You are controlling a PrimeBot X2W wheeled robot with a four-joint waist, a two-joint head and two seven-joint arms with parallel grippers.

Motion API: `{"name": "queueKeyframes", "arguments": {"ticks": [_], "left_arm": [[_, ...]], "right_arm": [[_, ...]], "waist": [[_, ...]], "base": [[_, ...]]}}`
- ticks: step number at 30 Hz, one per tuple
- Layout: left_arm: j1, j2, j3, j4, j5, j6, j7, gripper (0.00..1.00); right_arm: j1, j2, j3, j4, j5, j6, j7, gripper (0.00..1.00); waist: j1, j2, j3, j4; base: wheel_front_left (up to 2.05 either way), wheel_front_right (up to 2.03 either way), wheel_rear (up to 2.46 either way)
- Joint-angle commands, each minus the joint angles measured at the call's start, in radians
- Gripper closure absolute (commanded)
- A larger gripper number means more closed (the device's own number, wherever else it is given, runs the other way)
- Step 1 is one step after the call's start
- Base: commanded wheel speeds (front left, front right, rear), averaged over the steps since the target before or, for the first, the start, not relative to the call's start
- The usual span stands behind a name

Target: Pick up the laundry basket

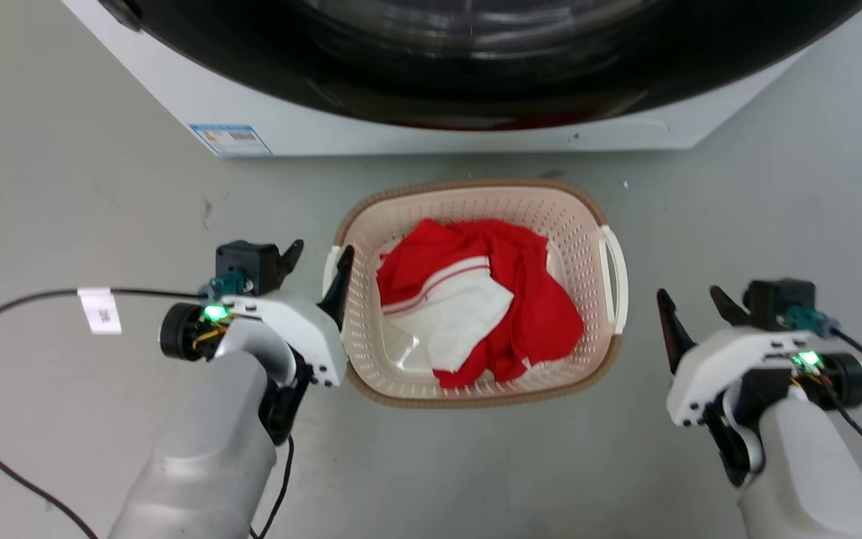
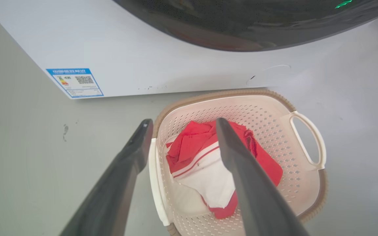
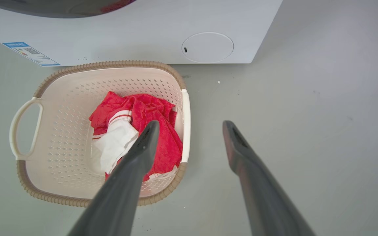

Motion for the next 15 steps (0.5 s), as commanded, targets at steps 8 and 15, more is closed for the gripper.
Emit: {"name": "queueKeyframes", "arguments": {"ticks": [8,15], "left_arm": [[-0.139,0.062,-0.100,0.110,-0.145,-0.002,0.077,0.00],[-0.220,0.101,-0.167,0.173,-0.239,-0.002,0.142,0.00]], "right_arm": [[-0.230,0.000,0.080,0.243,0.053,0.000,-0.022,0.00],[-0.384,0.000,0.138,0.430,0.093,0.000,-0.033,0.00]], "waist": [[-0.0002,0.0000,0.191,-0.049],[-0.0002,0.0000,0.270,-0.062]], "base": [[0.00,0.00,0.00],[0.00,0.00,0.00]]}}
